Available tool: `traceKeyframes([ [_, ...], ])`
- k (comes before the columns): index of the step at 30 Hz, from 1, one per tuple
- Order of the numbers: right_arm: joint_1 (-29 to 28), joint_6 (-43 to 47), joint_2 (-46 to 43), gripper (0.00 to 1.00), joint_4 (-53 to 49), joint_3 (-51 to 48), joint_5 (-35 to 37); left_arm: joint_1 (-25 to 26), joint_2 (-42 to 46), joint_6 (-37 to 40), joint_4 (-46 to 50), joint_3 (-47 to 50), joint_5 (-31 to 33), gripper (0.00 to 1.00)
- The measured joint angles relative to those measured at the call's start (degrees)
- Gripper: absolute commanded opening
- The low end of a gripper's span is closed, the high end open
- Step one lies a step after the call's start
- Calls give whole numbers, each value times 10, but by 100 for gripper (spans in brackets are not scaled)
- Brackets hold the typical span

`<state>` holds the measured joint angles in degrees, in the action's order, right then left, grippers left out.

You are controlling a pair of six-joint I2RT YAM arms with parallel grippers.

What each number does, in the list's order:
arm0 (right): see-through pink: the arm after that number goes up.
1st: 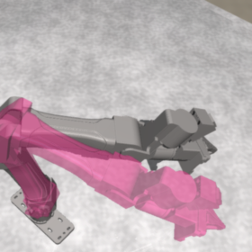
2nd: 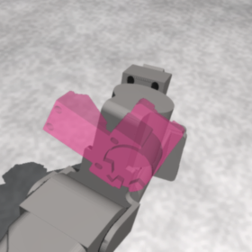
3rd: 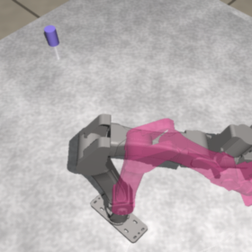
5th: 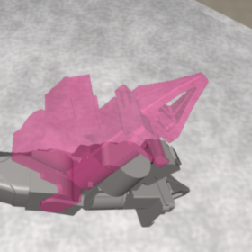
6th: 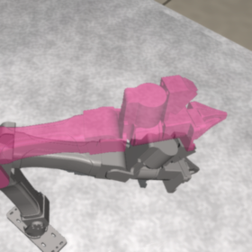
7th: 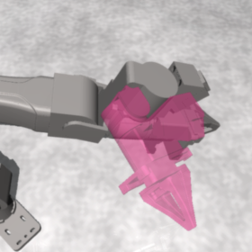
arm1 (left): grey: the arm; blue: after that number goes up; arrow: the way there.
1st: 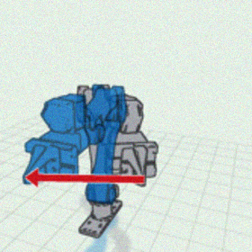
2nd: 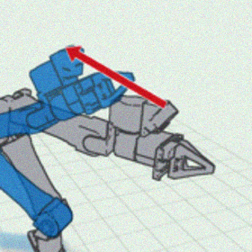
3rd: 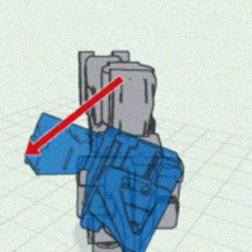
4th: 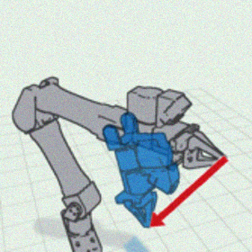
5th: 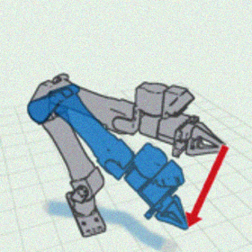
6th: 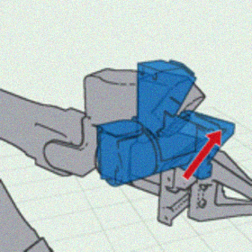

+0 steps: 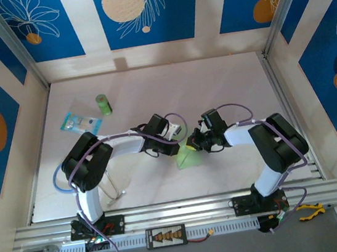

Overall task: Fold a paper plane with a square sheet of paper (pick it up from the middle)
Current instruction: Fold the triangle a second time at the center of the table.

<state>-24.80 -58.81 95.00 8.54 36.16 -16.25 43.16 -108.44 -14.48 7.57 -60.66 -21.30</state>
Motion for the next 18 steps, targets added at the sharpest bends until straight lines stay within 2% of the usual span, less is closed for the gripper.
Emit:
traceKeyframes([
  [2,1,0,1,1,7,-5,0,0,0,0,0,0,0,9],
  [4,0,0,1,0,14,-9,0,0,0,-2,2,0,0,22],
  [8,1,0,-1,0,29,-17,2,2,12,-12,18,-2,3,28],
  [13,1,0,-3,0,37,-23,4,2,50,-48,50,-2,19,30],
  [15,0,0,-4,0,37,-23,4,2,69,-68,52,-2,19,27],
  [18,0,-1,-6,0,37,-24,7,3,87,-97,51,-2,4,17],
])
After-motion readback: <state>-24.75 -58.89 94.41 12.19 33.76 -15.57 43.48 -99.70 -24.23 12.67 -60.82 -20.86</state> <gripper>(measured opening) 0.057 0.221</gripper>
